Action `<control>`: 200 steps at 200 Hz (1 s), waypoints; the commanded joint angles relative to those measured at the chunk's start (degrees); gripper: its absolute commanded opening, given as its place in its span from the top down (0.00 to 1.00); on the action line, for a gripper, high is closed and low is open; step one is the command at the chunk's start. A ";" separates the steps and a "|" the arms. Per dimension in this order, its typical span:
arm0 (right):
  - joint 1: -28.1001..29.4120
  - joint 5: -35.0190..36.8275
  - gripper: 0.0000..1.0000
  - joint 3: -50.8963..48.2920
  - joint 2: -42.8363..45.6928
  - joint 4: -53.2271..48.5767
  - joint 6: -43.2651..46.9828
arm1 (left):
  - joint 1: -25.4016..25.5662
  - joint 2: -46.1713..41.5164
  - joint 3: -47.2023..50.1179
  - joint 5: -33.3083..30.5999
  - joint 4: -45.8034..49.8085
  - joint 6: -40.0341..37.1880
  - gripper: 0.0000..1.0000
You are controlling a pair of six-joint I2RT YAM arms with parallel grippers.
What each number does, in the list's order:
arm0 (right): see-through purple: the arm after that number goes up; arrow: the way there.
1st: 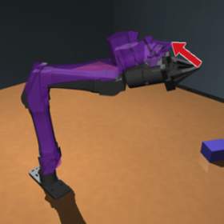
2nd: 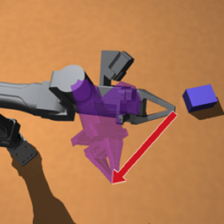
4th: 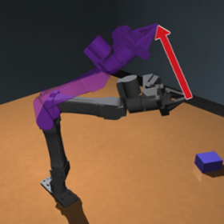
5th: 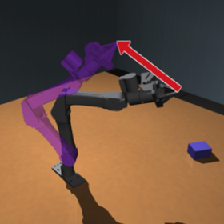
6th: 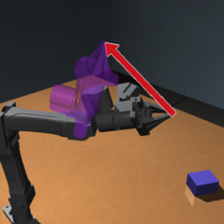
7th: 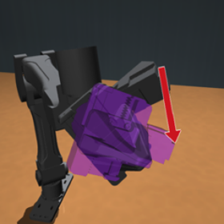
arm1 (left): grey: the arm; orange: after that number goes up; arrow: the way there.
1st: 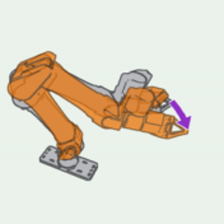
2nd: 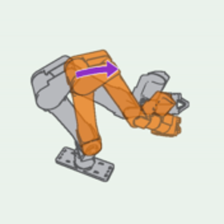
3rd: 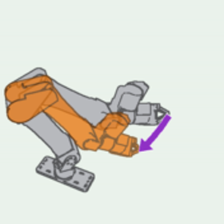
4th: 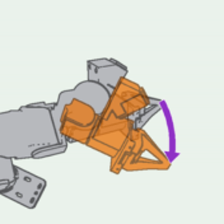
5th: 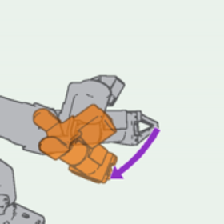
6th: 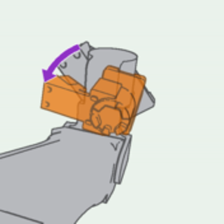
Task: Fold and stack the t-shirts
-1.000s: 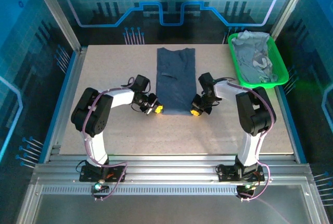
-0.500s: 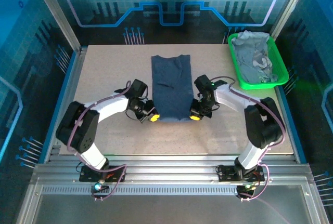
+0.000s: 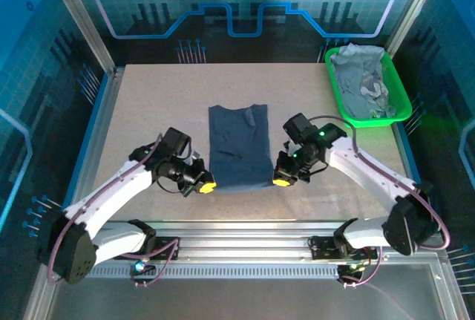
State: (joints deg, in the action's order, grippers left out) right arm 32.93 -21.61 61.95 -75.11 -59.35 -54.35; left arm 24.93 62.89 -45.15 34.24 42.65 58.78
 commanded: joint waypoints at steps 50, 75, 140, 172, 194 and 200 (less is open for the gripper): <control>1.47 1.72 1.00 12.15 1.85 -8.24 -7.68 | -0.72 -8.65 0.61 2.70 -4.96 15.83 1.00; -0.72 1.63 1.00 18.05 -4.56 -6.50 -6.36 | -3.43 -2.83 -3.87 1.33 -6.40 14.26 1.00; -7.64 0.89 1.00 31.80 -22.29 -4.89 -3.46 | -11.62 14.77 -16.89 2.18 -10.55 10.06 1.00; -10.46 0.01 1.00 40.18 -32.07 -5.00 -1.68 | -14.05 23.08 -22.65 2.32 -10.71 8.58 1.00; -12.08 -1.06 1.00 46.32 -39.25 -4.13 -1.32 | -15.57 29.75 -26.99 2.54 -12.68 8.12 1.00; -12.54 -0.98 1.00 48.60 -41.69 -4.50 -1.09 | -15.96 32.17 -28.53 2.72 -12.99 7.63 1.00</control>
State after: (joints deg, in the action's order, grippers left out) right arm 22.26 -20.78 104.18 -110.06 -63.55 -57.14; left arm 10.74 88.79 -68.58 35.46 31.92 68.64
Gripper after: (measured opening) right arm 0.060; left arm 0.054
